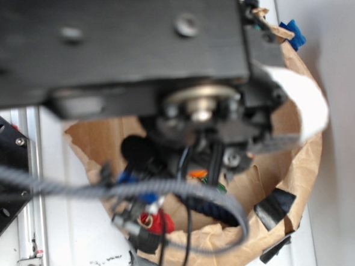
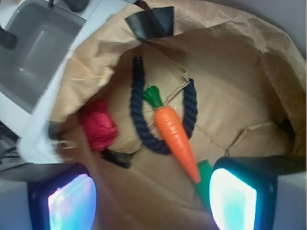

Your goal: Grab the carrot.

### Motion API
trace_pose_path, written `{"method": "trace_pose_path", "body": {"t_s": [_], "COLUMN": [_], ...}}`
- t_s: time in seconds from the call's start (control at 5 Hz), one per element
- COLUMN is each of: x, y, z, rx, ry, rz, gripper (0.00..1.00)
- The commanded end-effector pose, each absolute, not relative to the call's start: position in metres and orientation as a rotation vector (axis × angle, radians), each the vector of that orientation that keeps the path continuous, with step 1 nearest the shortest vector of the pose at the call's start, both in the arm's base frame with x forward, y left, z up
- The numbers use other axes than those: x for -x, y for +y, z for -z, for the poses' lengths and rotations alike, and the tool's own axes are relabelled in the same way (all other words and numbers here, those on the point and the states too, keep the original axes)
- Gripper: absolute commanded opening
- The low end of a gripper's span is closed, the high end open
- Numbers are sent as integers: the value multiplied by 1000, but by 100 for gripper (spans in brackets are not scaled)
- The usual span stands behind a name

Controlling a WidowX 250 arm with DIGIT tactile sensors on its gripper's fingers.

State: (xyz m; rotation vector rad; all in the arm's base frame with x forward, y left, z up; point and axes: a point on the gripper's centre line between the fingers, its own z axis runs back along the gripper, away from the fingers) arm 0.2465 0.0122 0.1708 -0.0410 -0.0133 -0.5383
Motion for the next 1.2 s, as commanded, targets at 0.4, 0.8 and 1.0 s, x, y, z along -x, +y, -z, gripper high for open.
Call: {"method": "trace_pose_path", "body": {"t_s": [0.4,0.8,1.0], "x": [-249,-256,-259], "y": [-1,-2,-1], "z": [-107,-80,-70], "rx": [45,22,4], "ry": [-22,36,59], "rz": [610,597,591], "gripper": [100,100,100]}}
